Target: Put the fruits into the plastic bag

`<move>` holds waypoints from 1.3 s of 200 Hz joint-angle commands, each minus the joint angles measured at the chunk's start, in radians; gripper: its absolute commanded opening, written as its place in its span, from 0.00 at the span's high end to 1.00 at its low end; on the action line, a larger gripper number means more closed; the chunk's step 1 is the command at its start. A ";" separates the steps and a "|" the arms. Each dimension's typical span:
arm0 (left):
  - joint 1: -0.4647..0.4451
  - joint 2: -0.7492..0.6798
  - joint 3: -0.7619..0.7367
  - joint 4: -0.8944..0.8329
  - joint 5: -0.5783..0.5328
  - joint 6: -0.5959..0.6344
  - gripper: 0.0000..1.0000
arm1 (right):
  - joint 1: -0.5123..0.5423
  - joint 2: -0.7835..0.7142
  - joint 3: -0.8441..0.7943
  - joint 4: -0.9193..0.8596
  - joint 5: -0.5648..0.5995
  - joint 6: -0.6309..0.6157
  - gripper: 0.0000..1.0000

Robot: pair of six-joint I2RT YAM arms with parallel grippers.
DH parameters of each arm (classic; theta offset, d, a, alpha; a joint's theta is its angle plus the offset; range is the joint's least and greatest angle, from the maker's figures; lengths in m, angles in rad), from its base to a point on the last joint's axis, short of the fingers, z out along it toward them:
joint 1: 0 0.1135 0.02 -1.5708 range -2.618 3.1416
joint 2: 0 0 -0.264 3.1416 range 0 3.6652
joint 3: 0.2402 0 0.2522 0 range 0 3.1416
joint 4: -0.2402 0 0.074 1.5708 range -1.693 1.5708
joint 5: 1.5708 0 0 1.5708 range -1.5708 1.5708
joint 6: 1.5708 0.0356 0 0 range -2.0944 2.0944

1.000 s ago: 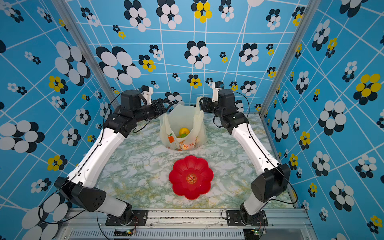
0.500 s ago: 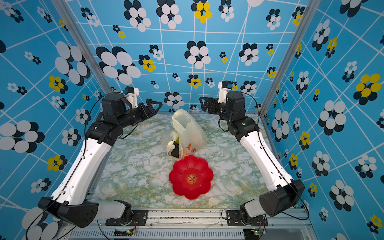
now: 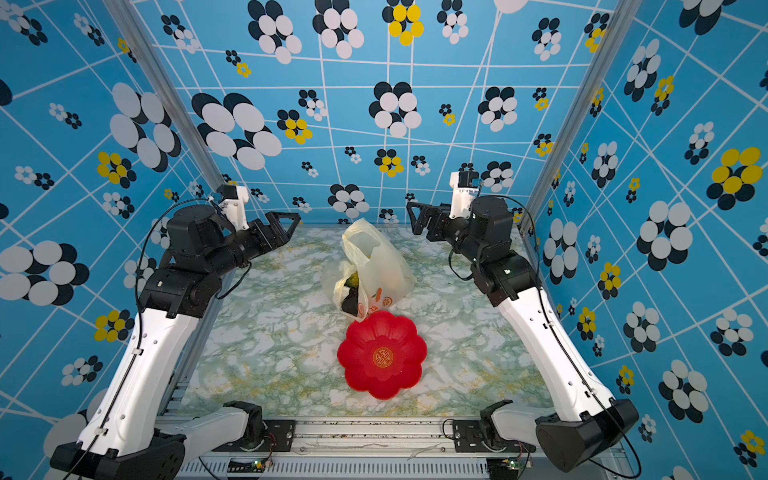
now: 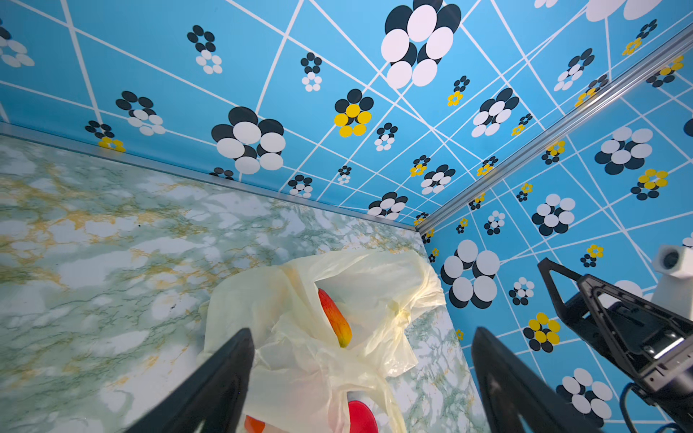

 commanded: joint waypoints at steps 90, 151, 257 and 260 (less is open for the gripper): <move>0.040 -0.349 -0.480 0.320 -0.240 0.092 0.01 | -0.006 -0.361 -0.640 0.643 0.235 -0.206 0.01; 0.037 -0.528 -0.848 0.691 -0.389 0.074 0.01 | -0.006 -0.415 -0.786 0.673 0.341 -0.249 0.01; 0.038 -0.700 -1.111 0.776 -0.568 0.253 0.01 | -0.049 -0.386 -0.947 0.706 0.431 -0.272 0.01; 0.038 -0.703 -1.118 0.780 -0.573 0.255 0.01 | -0.054 -0.384 -0.951 0.707 0.429 -0.271 0.01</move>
